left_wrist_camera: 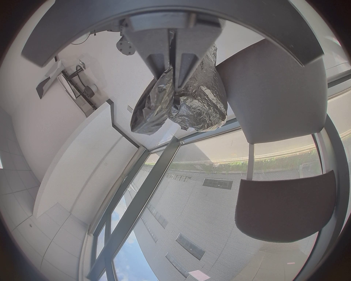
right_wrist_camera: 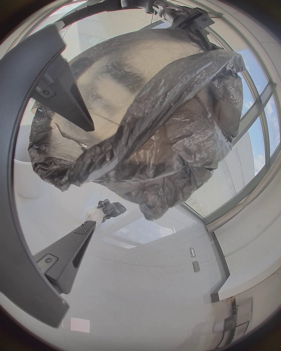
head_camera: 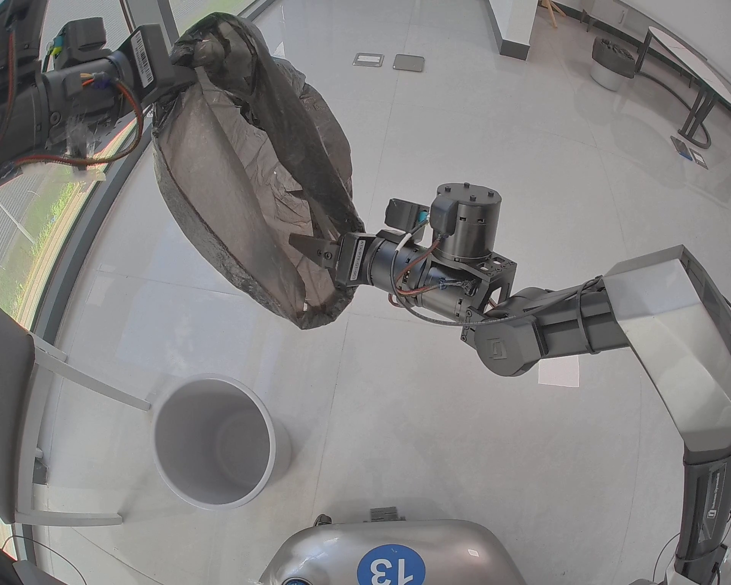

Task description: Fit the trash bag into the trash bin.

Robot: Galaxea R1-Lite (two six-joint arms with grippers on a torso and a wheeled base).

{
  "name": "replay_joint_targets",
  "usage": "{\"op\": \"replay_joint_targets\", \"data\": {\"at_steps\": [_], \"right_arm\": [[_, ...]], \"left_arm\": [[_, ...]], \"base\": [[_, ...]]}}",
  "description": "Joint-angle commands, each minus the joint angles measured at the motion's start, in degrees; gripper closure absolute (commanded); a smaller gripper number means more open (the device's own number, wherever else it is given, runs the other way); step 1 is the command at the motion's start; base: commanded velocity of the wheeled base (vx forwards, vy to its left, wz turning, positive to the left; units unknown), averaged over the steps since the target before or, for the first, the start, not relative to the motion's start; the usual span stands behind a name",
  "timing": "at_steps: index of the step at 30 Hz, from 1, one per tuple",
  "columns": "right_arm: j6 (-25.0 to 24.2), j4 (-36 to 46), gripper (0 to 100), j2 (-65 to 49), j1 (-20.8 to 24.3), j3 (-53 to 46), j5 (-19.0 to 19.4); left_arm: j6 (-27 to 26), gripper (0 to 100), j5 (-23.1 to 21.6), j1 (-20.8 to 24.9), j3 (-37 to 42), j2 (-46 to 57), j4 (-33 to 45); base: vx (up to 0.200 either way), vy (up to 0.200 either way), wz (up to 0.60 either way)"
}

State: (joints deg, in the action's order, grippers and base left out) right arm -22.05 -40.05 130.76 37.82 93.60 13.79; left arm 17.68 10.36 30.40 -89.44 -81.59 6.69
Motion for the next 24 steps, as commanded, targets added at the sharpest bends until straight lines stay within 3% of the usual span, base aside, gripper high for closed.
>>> {"op": "replay_joint_targets", "data": {"at_steps": [1, 10, 24], "right_arm": [[3.6, 4.01, 0, -0.59, -0.2, 0.53, -0.25], [6.94, 7.79, 0, -0.59, -0.11, 1.32, -1.92], [7.11, 7.79, 0, -0.68, -0.11, 1.59, -1.66]], "left_arm": [[0.87, 100, 0.01, 0.01, -0.03, 0.12, -0.01], [0.87, 100, 0.01, -0.08, -0.12, 0.12, -0.01], [0.87, 100, 0.01, -0.08, -0.12, -0.06, -0.1]], "base": [[0.0, 0.0, 0.6], [0.0, 0.0, 0.6], [0.0, 0.0, 0.6]]}}
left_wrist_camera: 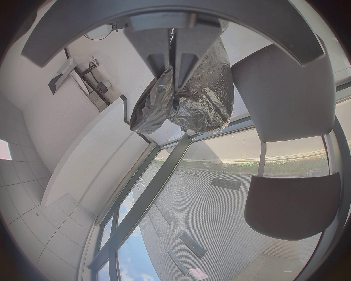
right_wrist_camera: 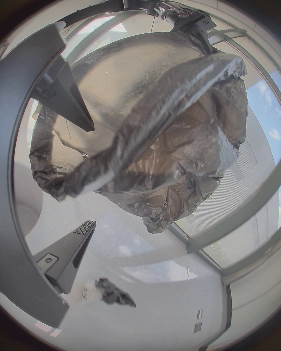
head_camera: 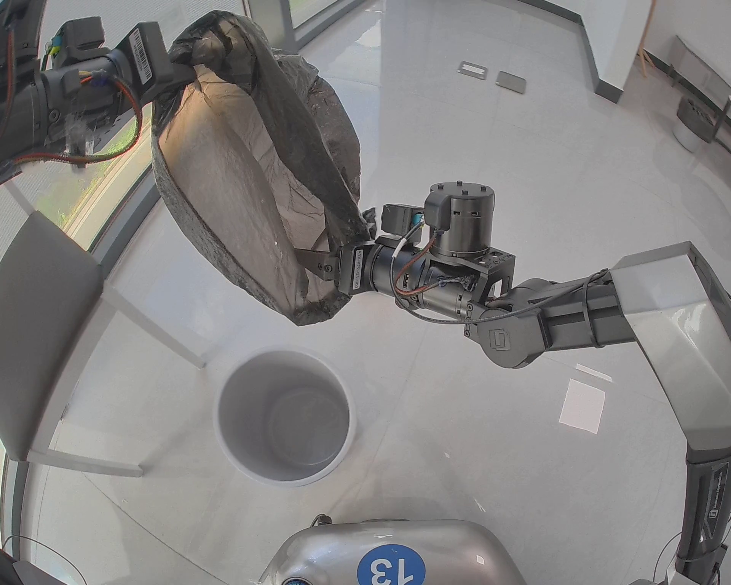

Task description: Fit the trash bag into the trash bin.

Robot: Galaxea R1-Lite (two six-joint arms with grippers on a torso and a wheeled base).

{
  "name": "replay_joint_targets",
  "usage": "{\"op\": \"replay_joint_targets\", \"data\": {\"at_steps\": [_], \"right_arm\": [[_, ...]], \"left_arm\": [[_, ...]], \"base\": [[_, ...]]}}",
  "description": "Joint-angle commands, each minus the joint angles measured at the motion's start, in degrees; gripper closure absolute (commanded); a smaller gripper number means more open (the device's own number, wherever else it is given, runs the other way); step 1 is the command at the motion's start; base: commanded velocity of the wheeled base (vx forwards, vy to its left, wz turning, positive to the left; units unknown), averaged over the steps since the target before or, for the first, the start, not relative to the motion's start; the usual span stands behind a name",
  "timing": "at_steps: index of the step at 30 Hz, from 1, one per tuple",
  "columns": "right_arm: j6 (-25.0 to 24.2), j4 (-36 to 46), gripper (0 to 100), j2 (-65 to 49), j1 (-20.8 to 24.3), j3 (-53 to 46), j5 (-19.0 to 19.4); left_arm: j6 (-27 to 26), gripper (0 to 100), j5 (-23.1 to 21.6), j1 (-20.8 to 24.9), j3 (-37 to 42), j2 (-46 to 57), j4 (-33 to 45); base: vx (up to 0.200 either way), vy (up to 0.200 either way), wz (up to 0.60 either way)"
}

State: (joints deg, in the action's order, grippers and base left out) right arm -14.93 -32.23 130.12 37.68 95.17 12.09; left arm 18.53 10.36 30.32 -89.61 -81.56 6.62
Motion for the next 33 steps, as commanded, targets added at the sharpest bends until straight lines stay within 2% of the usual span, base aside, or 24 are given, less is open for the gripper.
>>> {"op": "replay_joint_targets", "data": {"at_steps": [1, 8, 13, 33], "right_arm": [[-0.01, 0.06, 0, -0.04, 0.02, 0.01, 0.04], [0.17, -0.46, 0, -0.04, 0.46, 0.01, -0.05], [2.63, -0.99, 0, -0.04, 1.25, -0.51, -0.05], [2.63, -3.45, 0, 0.4, 2.92, -1.66, 0.04]], "left_arm": [[0.02, 100, 0.01, 0.0, -0.04, -0.1, -0.03], [0.02, 100, 0.01, 0.09, -0.04, -0.01, -0.03], [0.02, 100, 0.01, 0.36, 0.05, 0.08, -0.12], [0.28, 100, -0.08, 3.78, -0.39, 1.93, -0.2]], "base": [[0.0, 0.0, 0.6], [0.0, 0.0, 0.6], [0.0, 0.0, 0.0], [0.0, 0.0, 0.0]]}}
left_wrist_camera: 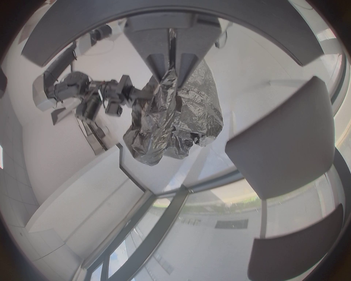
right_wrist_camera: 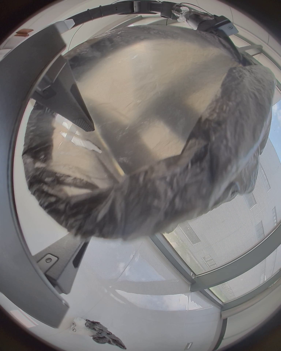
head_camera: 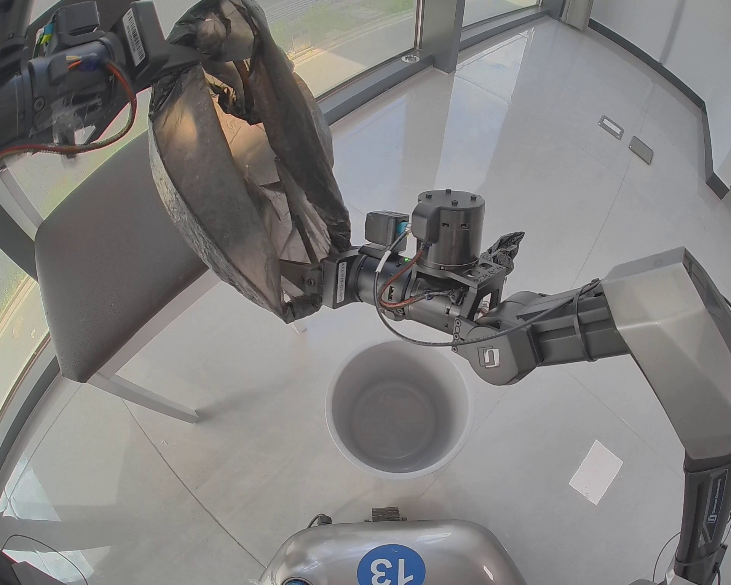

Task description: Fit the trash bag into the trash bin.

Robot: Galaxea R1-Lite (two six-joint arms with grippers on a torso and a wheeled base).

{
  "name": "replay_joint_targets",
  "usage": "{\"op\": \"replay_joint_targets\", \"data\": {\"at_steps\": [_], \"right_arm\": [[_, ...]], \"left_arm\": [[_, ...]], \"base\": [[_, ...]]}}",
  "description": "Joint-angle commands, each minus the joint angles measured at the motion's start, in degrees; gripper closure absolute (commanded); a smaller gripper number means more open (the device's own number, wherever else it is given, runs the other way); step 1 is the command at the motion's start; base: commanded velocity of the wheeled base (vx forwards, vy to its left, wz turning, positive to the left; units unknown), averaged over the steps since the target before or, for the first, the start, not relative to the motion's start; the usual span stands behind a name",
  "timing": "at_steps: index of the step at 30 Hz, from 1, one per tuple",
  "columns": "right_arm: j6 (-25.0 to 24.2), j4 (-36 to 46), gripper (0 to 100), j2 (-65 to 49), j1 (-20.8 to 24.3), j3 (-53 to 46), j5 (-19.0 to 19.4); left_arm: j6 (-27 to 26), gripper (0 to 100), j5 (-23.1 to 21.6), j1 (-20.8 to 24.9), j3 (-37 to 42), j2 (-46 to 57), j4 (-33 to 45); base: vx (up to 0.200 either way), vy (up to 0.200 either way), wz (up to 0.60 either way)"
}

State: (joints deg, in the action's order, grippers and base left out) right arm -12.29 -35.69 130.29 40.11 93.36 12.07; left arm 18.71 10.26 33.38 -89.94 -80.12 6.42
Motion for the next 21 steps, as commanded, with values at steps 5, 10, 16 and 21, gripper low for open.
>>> {"op": "replay_joint_targets", "data": {"at_steps": [5, 10, 16, 21], "right_arm": [[-0.02, 0.01, 0, 0.31, 0.59, 0.16, -0.03], [-0.1, 0.01, 0, 0.31, 0.23, 0.25, -0.12], [-0.28, -1.13, 100, 0.4, 0.06, 0.16, -0.29], [-0.28, -1.13, 100, 0.4, 0.06, 0.16, -0.29]], "left_arm": [[0.89, 100, 0.02, 1.51, -0.85, 0.58, -0.27], [0.97, 100, 0.02, 4.06, -1.82, 1.37, -0.27], [0.97, 100, 0.02, 4.59, -1.82, 1.45, -0.18], [1.06, 100, 0.02, 4.59, -1.73, 1.54, -0.18]], "base": [[0.0, 0.0, 0.0], [0.0, 0.0, 0.0], [0.0, 0.0, 0.0], [0.0, 0.0, 0.0]]}}
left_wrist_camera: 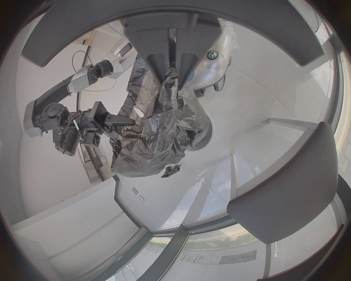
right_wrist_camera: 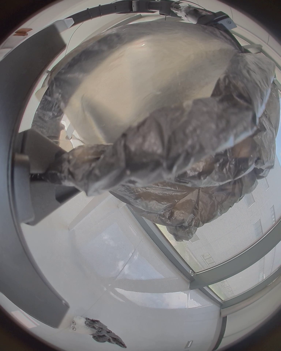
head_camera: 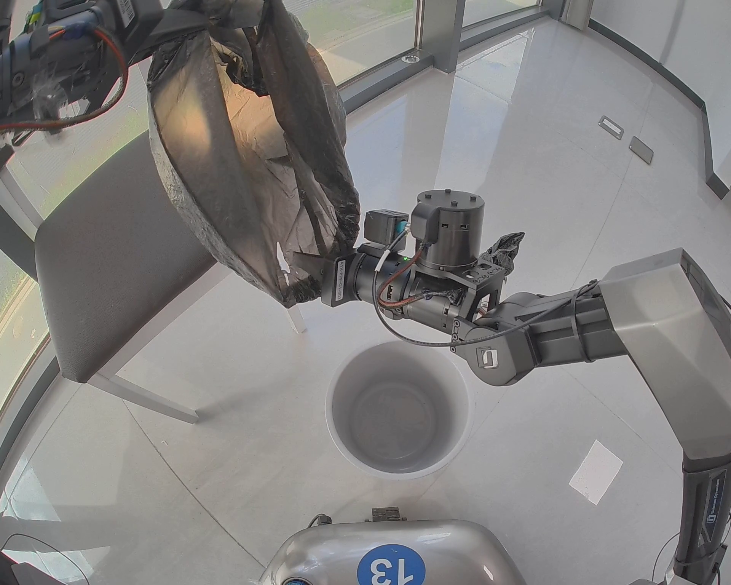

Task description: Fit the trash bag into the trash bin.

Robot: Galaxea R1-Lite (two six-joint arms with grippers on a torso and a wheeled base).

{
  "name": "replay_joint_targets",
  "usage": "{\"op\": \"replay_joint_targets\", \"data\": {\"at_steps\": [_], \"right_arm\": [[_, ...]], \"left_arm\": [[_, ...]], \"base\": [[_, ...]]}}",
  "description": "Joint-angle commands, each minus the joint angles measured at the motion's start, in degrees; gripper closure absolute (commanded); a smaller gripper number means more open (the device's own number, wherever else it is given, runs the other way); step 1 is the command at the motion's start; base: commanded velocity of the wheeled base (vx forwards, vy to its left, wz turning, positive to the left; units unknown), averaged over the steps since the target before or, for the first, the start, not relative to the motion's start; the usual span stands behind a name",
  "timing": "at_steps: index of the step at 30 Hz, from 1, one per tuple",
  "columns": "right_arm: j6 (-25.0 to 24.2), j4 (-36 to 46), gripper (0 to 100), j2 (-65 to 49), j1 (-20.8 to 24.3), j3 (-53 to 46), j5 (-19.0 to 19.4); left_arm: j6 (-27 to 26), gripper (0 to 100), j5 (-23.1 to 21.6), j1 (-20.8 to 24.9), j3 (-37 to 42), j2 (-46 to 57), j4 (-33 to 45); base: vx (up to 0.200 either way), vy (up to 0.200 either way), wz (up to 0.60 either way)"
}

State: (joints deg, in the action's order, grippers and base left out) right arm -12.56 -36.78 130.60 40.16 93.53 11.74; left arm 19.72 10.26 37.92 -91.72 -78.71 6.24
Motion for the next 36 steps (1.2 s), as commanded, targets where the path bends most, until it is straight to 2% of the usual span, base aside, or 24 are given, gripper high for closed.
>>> {"op": "replay_joint_targets", "data": {"at_steps": [1, 10, 14, 17, 23, 27, 33, 36], "right_arm": [[-0.01, -0.05, 100, 0.1, -0.08, -0.01, -0.05], [-0.01, 0.39, 100, -2.28, -0.25, -2.47, -0.14], [0.08, 0.66, 100, -6.67, -0.78, -7.83, -0.14], [0.25, 1.89, 100, -14.85, -0.87, -17.15, -0.05], [0.34, 3.91, 100, -26.1, -0.87, -28.93, 0.04], [0.25, 5.93, 100, -34.62, -0.87, -36.22, 0.04], [0.34, 7.51, 100, -43.23, -0.78, -44.31, 0.13], [0.34, 10.32, 100, -45.96, -0.25, -46.86, 0.13]], "left_arm": [[0.23, 100, 0.02, 0.04, 0.05, 0.14, 0.0], [1.19, 100, 0.02, 0.04, 3.48, 0.05, 0.26], [0.67, 100, 0.11, 0.04, 8.93, 0.14, 0.26], [0.05, 100, -0.33, 0.31, 13.94, 1.02, 0.53], [0.23, 100, -0.6, 1.27, 19.48, 3.66, 3.87], [1.81, 100, -0.6, 5.67, 22.02, 6.56, 7.56], [7.96, 100, -0.16, 13.75, 22.64, 8.75, 14.41], [10.69, 100, -0.07, 15.86, 22.99, 8.75, 17.4]], "base": [[0.0, 0.0, 0.0], [0.0, 0.0, 0.0], [0.0, 0.0, 0.0], [0.0, 0.0, 0.0], [0.0, 0.0, 0.0], [0.0, 0.0, 0.0], [0.0, 0.0, 0.0], [0.0, 0.0, 0.0]]}}
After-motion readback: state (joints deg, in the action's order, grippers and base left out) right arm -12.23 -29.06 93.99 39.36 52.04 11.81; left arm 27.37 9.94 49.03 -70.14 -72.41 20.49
